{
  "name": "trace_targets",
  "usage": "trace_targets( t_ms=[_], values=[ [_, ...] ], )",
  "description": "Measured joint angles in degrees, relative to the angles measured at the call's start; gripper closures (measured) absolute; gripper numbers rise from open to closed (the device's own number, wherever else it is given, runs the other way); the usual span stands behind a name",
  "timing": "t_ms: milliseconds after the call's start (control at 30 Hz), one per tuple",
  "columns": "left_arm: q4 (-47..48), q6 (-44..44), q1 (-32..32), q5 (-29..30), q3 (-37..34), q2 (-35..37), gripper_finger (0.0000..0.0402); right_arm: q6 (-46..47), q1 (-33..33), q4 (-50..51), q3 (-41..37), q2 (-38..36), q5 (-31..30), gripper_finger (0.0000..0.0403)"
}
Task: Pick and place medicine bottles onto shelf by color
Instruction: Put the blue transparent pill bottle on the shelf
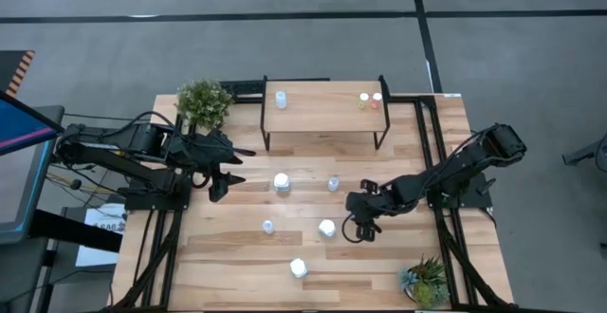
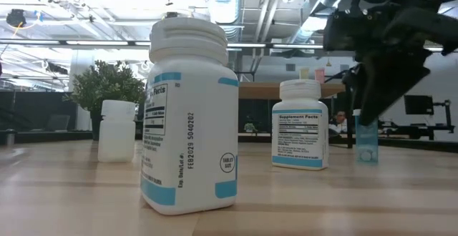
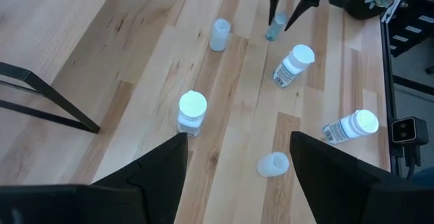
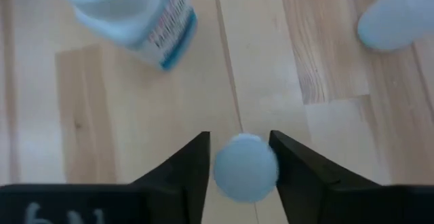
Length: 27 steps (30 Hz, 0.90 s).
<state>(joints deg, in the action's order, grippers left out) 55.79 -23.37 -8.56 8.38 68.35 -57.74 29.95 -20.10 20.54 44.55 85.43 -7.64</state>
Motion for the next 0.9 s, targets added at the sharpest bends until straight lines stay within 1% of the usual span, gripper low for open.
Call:
trace_targets(
  t_ms=[233, 333, 467, 567, 700, 833, 900],
  values=[
    [0.0, -0.2, 0.0, 0.0, 0.0, 0.0, 0.0157, 0.0, 0.0, 1.2, 2.3, 0.0, 0.0, 0.0289],
    [0.0, 0.0, 0.0, 0.0, 0.0, 0.0, 0.0157, 0.2, 0.0, 5.3, 3.7, 0.0, 0.1, 0.0296],
    [0.0, 0.1, 0.0, 0.0, 0.0, 0.0, 0.0157, 0.4, 1.4, 13.1, 8.6, 0.0, 0.4, 0.0288],
    [0.0, 0.1, 0.0, 0.0, 0.0, 0.0, 0.0157, 0.2, 4.2, 19.4, 13.3, -0.5, 0.3, 0.0285],
    [0.0, 0.1, 0.0, 0.0, 0.0, 0.0, 0.0157, 0.2, 9.7, 29.4, 21.1, -1.6, 0.3, 0.0290],
    [0.0, 0.1, 0.0, 0.0, 0.0, 0.0, 0.0157, -0.7, 15.9, 37.1, 28.8, -3.8, 0.2, 0.0291],
    [0.0, 0.1, 0.0, 0.0, 0.0, 0.0, 0.0157, -2.1, 18.9, 39.3, 31.7, -5.4, 0.0, 0.0290]
  ],
)
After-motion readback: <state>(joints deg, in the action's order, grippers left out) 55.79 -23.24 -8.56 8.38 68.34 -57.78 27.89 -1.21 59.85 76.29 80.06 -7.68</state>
